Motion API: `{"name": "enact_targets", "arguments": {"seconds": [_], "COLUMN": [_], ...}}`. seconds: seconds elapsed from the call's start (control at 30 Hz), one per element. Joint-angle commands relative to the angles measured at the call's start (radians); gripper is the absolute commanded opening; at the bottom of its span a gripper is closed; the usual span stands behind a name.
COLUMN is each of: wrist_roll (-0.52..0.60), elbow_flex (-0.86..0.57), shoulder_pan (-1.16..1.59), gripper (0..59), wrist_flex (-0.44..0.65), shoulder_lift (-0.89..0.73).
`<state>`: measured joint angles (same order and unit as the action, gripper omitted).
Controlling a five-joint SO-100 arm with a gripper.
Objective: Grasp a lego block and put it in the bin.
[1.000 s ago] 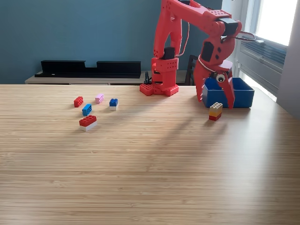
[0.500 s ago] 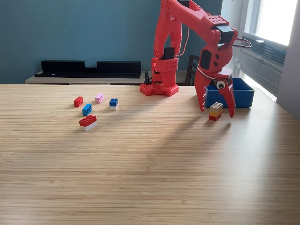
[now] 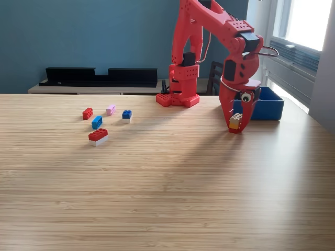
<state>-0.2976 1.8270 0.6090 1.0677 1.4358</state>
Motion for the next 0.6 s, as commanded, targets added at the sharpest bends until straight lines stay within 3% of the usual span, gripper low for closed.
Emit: {"name": "enact_targets", "arguments": {"seconds": [0.03,0.37,0.6], "wrist_roll": [0.058,0.199,0.25], "elbow_flex": [-0.117,-0.6,-0.692], "shoulder_pan": [0.002,0.097,0.273], "gripper": [0.0,0.0,0.0], "wrist_flex": [0.055,0.509,0.653], "shoulder_lift": [0.011,0.012,0.014]}}
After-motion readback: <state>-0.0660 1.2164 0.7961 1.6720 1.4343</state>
